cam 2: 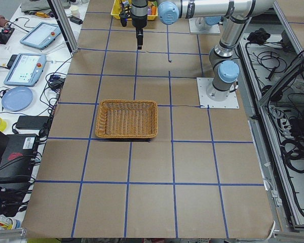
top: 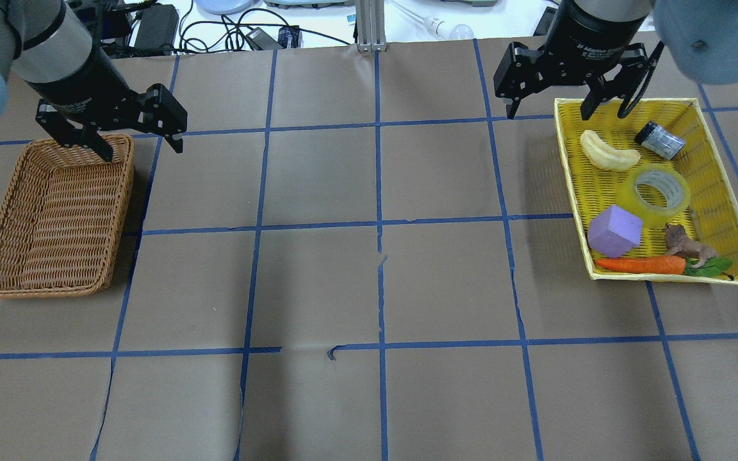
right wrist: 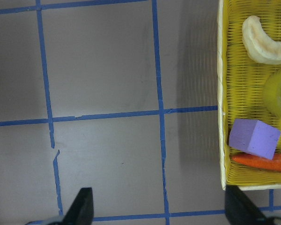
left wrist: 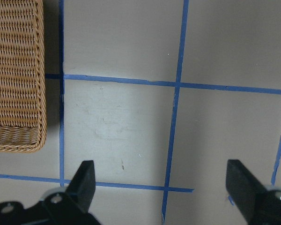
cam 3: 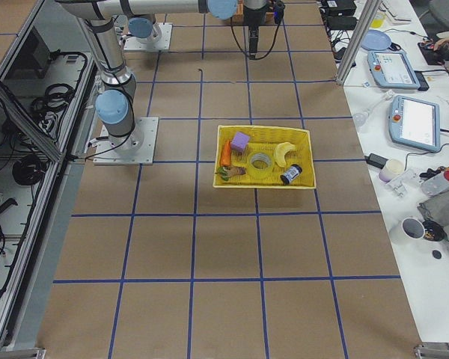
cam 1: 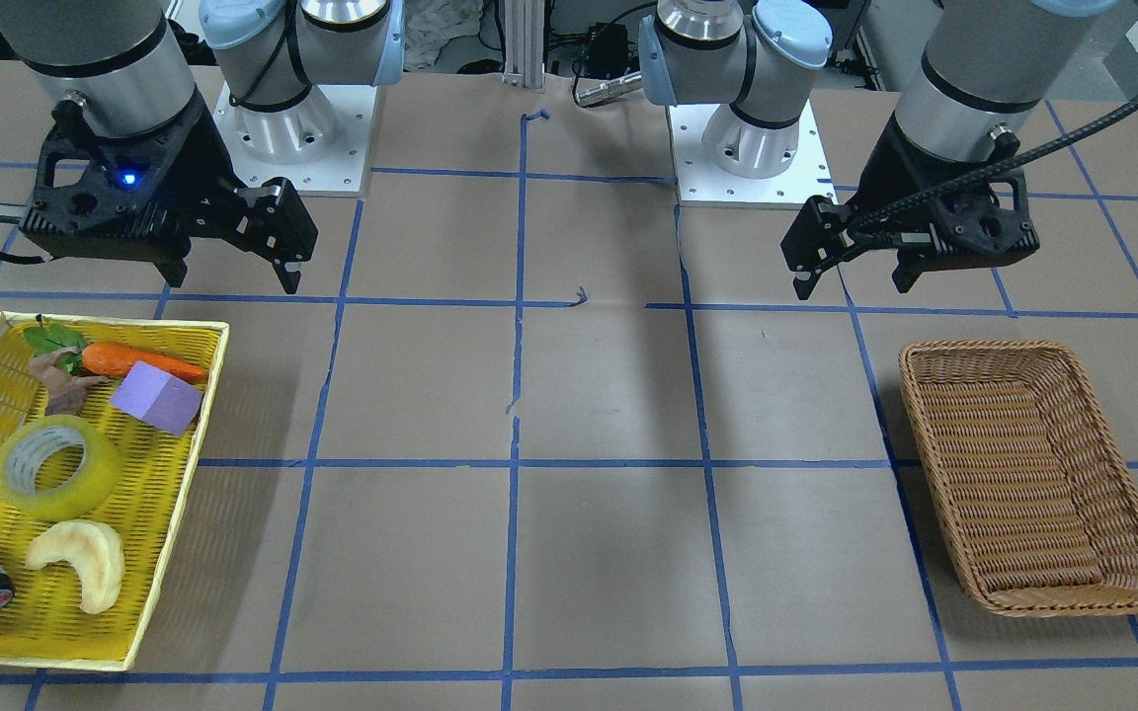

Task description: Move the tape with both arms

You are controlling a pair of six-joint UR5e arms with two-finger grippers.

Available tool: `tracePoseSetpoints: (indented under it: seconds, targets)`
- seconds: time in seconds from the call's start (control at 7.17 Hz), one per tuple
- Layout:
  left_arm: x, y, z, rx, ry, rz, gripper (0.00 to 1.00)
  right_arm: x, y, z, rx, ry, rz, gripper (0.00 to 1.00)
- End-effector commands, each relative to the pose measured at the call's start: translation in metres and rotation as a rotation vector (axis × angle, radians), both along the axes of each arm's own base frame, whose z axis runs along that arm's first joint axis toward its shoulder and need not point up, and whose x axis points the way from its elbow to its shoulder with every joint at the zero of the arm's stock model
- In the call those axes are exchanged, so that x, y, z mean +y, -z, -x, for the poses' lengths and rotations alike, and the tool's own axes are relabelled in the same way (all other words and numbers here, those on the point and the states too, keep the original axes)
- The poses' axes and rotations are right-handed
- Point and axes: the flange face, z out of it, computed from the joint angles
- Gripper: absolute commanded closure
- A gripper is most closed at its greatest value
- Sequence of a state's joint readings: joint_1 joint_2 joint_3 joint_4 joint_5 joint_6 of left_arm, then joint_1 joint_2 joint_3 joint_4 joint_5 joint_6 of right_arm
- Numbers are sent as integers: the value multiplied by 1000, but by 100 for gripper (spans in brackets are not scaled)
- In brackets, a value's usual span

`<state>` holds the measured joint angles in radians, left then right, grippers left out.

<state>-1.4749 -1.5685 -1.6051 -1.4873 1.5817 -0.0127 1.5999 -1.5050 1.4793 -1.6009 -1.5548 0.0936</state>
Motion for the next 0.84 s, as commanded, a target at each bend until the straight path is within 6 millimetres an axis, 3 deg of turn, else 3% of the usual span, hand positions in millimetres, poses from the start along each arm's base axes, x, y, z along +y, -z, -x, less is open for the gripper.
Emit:
tracePoseSetpoints:
  seconds: [0.0,0.7]
  targets:
    - [-1,4,4,4,4,-8,0,-1,1,1,1,2,-2,0]
    - [-1,7,10,0,30,-16,0,0,2,1,1,-1,-4,0]
